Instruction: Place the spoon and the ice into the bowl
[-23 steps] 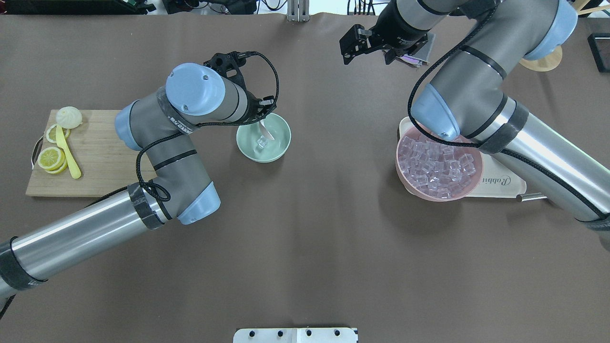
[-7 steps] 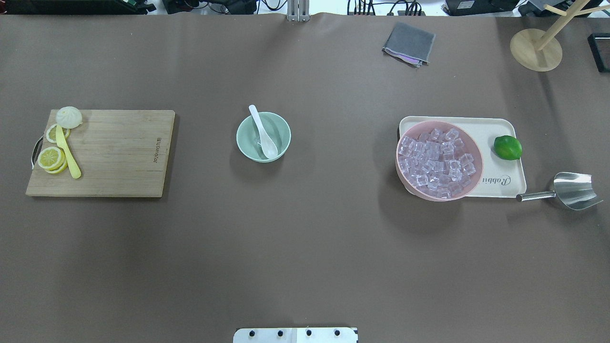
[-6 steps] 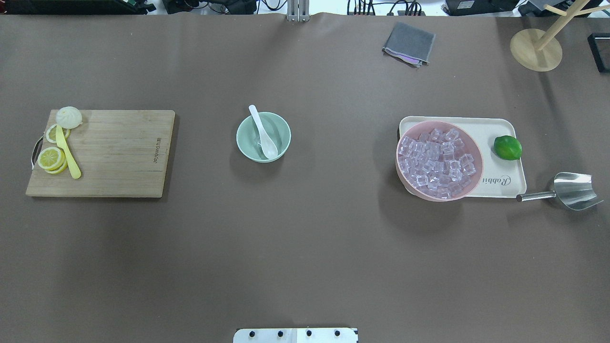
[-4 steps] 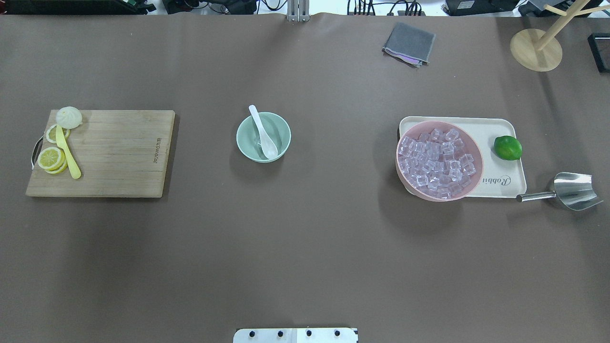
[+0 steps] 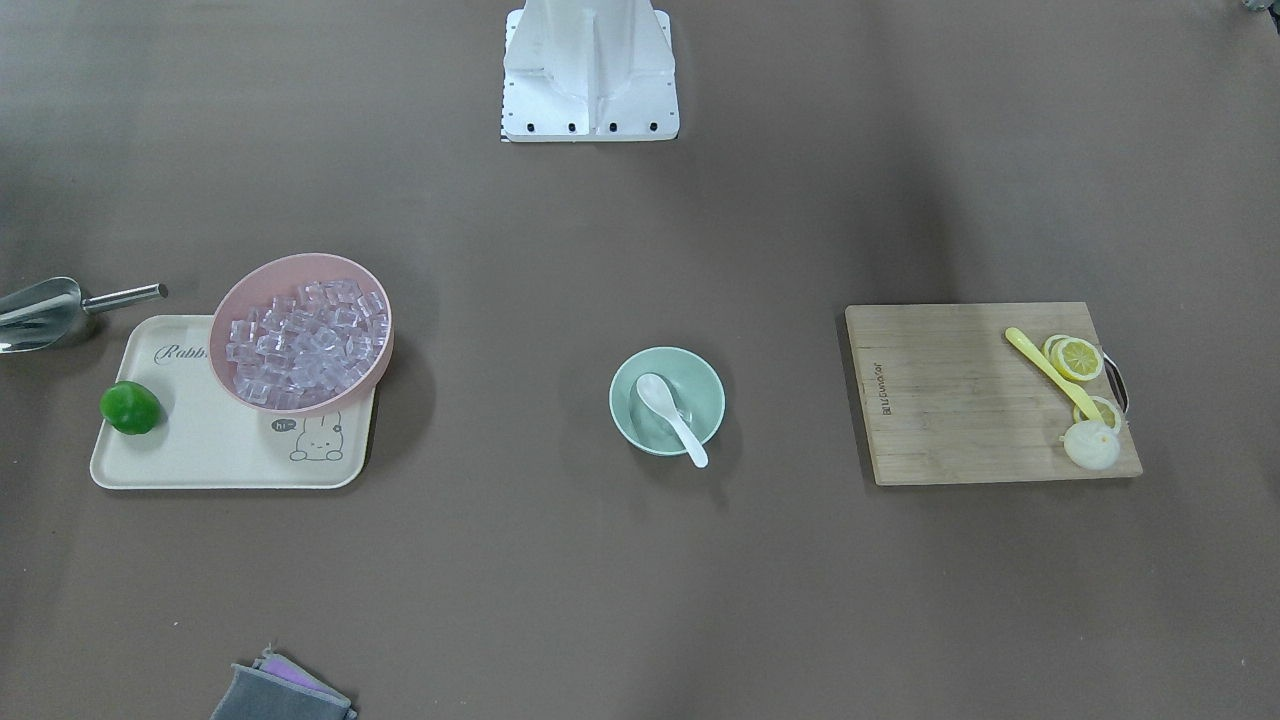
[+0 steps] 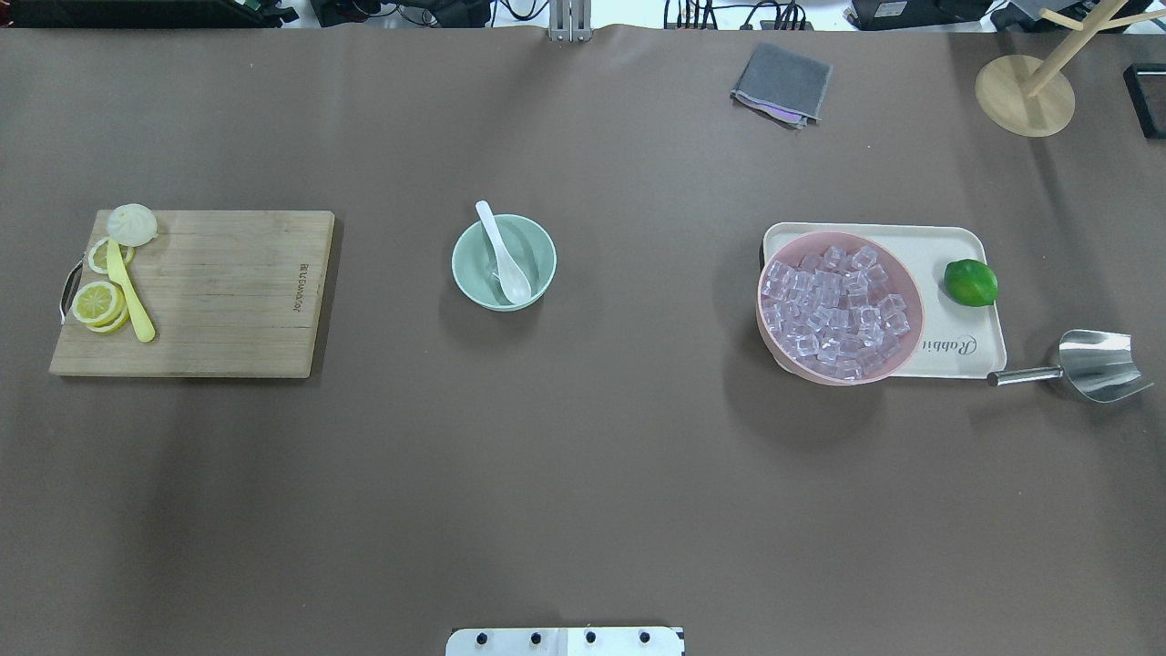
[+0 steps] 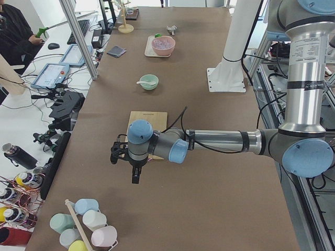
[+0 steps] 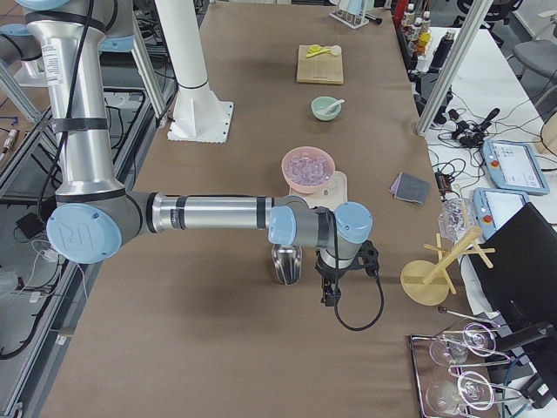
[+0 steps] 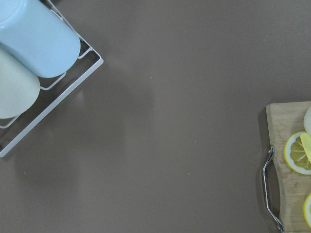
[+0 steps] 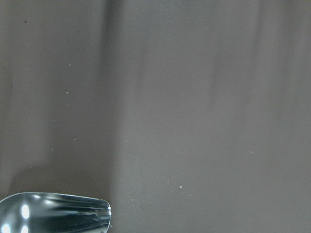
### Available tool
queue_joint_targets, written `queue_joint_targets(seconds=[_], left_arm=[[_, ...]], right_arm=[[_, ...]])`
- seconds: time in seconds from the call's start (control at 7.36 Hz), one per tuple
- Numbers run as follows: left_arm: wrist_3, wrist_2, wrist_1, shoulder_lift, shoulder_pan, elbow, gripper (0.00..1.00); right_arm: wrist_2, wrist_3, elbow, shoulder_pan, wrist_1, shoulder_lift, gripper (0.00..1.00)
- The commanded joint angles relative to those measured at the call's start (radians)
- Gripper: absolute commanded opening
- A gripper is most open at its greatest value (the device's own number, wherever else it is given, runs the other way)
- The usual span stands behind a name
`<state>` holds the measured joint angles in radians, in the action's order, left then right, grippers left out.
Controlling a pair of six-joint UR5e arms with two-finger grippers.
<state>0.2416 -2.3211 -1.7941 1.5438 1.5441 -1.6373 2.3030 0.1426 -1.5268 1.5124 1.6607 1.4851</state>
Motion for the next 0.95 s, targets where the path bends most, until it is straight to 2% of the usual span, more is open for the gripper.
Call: queue_joint_targets(seconds=[0.0,0.27,0.81], left_arm=[[-0.007,-0.003,0.177,-0.004,0.027,-0.149,0.98],[-0.002,-0.007,0.168,0.004,0.022,-0.104,0.98],[-0.01,-0.006,0.168,0.01,0.021,-0.091,0.98]], right_arm=[[0.004,-0.031,-0.016,-0.014,0.001,-0.003,1.0],[0.013,-0.029,-0.048,-0.014,0.001,0.01,1.0],[0.007,-0.031,-0.052,-0.011,0.001,0.009,1.0]])
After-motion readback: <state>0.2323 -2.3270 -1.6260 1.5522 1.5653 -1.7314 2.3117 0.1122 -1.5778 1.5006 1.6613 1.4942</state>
